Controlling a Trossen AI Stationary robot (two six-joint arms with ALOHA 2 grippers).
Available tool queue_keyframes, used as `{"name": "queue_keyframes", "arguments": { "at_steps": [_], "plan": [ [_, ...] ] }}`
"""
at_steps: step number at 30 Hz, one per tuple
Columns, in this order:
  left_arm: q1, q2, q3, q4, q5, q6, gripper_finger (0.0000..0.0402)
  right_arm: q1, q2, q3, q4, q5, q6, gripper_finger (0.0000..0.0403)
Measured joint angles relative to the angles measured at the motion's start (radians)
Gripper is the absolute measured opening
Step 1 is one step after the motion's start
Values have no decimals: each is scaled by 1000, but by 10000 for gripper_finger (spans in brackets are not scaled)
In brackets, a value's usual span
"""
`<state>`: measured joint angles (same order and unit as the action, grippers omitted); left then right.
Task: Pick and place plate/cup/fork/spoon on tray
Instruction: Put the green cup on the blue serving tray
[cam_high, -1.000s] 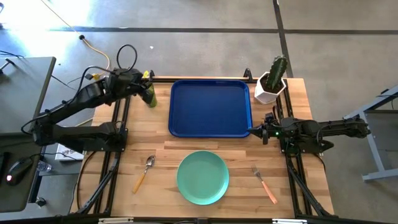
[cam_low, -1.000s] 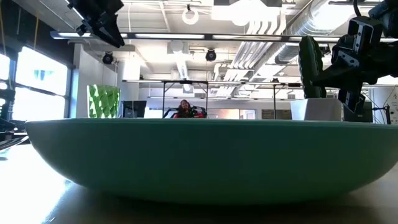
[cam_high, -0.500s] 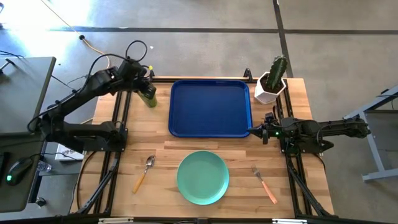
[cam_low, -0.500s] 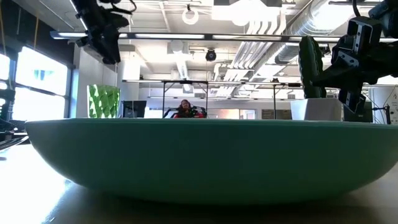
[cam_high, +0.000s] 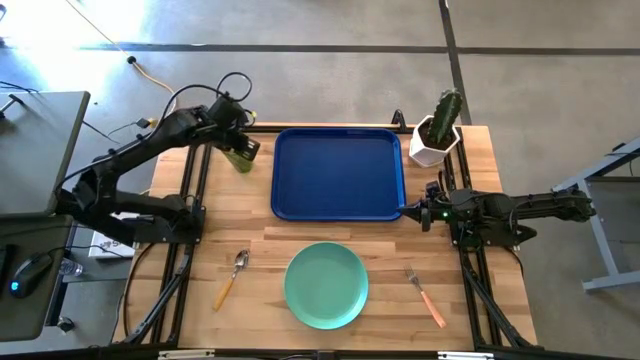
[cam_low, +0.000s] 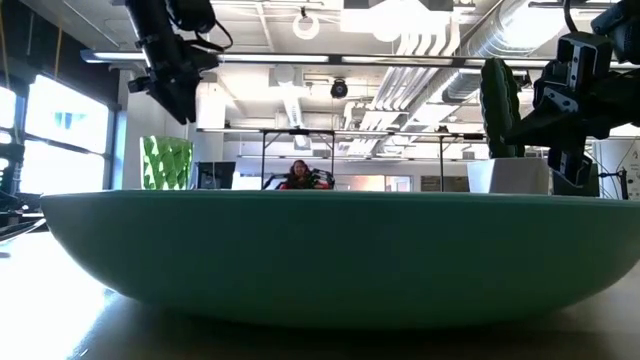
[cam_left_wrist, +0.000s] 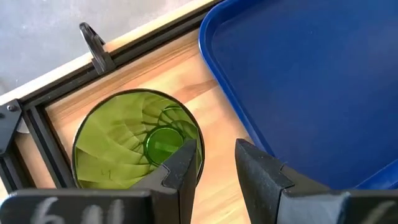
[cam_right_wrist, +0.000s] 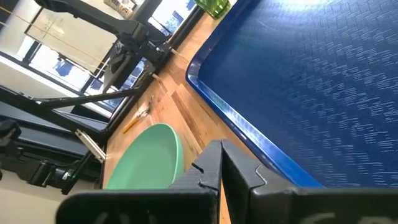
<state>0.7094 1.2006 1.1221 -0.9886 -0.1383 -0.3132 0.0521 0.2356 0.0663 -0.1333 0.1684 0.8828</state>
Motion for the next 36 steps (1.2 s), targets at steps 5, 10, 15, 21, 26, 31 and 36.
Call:
{"name": "queue_keyframes", "arguments": {
  "at_steps": [5, 10, 15, 21, 26, 31, 36],
  "plan": [
    [0, 31, 0, 0, -4, -26, 99, 0, 0, 0, 0, 0, -1, 0],
    [0, 54, 0, -1, -43, -26, 99, 0, 0, 0, -1, 1, -6, 0],
    [0, 67, 0, -1, -66, -27, 99, 0, 0, 0, -2, 1, -10, 0],
    [0, 67, 0, -1, -66, -41, 99, 0, 0, 0, -2, 2, -11, 0],
    [0, 68, 0, -1, -66, -51, 99, 0, 0, 0, -2, 4, -12, 0],
    [0, 97, 0, -1, -66, -52, 99, 0, 0, 0, -2, 4, -12, 0],
    [-1, 144, 0, -1, -66, -56, 99, 0, 0, 0, -2, 4, -11, 0]
  ]
}}
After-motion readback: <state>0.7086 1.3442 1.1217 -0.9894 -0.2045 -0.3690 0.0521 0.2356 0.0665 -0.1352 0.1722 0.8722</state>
